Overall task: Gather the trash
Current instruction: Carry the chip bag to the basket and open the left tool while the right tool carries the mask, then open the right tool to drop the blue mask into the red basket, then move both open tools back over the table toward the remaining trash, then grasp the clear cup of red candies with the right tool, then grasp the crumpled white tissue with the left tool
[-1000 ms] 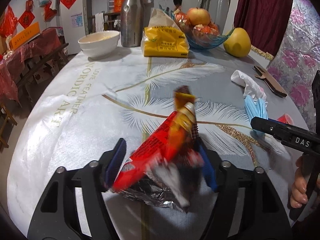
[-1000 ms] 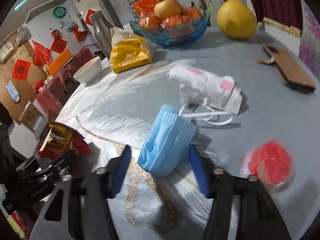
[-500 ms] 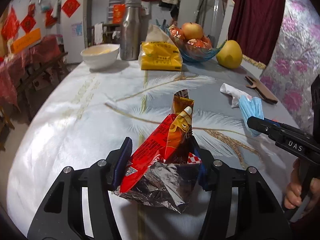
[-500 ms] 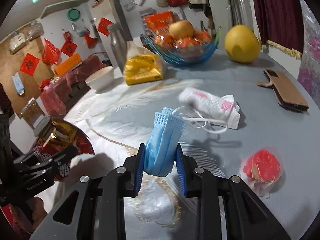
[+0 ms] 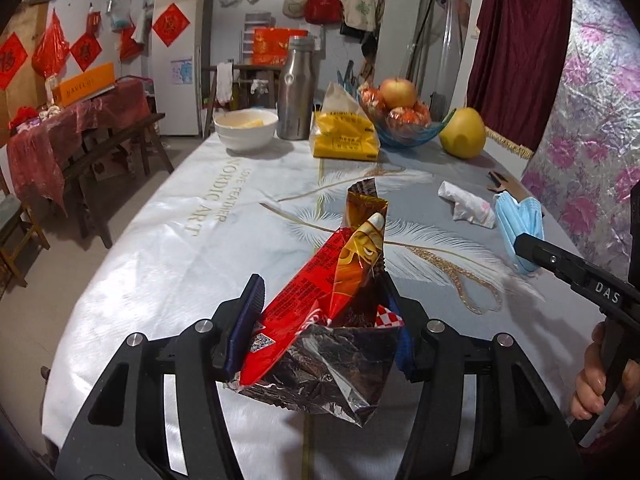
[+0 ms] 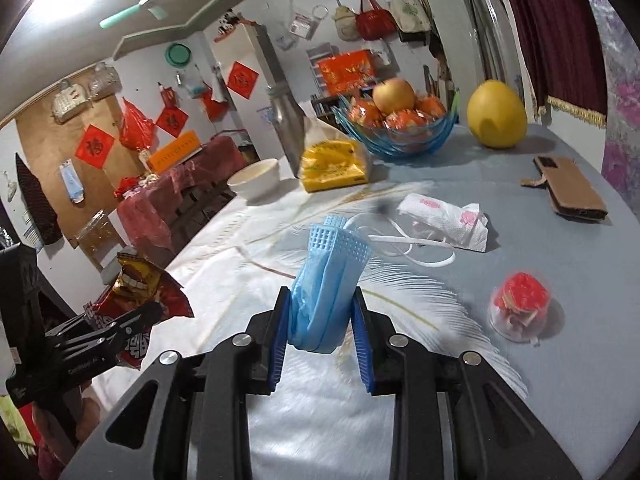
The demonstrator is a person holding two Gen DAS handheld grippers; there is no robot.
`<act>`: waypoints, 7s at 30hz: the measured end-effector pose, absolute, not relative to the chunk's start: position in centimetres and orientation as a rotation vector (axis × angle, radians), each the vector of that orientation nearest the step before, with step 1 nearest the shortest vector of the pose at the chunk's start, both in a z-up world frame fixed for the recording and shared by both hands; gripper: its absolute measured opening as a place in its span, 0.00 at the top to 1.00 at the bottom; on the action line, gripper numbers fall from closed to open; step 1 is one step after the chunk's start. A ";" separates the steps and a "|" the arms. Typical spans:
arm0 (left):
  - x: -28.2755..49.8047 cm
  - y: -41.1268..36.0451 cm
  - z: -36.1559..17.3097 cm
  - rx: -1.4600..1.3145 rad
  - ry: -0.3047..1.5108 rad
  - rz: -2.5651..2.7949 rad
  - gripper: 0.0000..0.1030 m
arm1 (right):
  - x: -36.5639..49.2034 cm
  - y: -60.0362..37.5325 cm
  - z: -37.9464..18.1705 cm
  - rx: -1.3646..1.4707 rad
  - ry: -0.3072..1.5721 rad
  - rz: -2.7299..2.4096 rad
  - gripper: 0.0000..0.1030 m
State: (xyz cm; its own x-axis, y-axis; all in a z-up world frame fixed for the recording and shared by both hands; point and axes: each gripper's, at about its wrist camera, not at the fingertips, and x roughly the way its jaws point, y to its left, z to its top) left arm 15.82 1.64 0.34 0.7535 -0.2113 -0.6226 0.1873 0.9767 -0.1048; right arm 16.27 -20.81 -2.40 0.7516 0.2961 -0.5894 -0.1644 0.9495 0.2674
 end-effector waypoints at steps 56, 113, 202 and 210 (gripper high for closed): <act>-4.8 28.3 -12.8 -0.272 0.939 0.142 0.21 | 0.6 6.3 -2.8 -0.127 0.862 0.771 0.70; -1.9 19.3 -2.1 -0.099 0.730 0.096 0.08 | 2.5 -1.0 -3.7 -0.018 0.782 0.682 0.30; 31.5 -17.0 -5.2 0.089 0.881 -0.421 0.62 | 18.3 -33.5 -6.9 0.230 0.804 -0.036 0.36; 30.0 -14.9 -5.8 0.109 0.882 -0.372 0.60 | 18.4 -33.4 -6.9 0.220 0.810 -0.036 0.35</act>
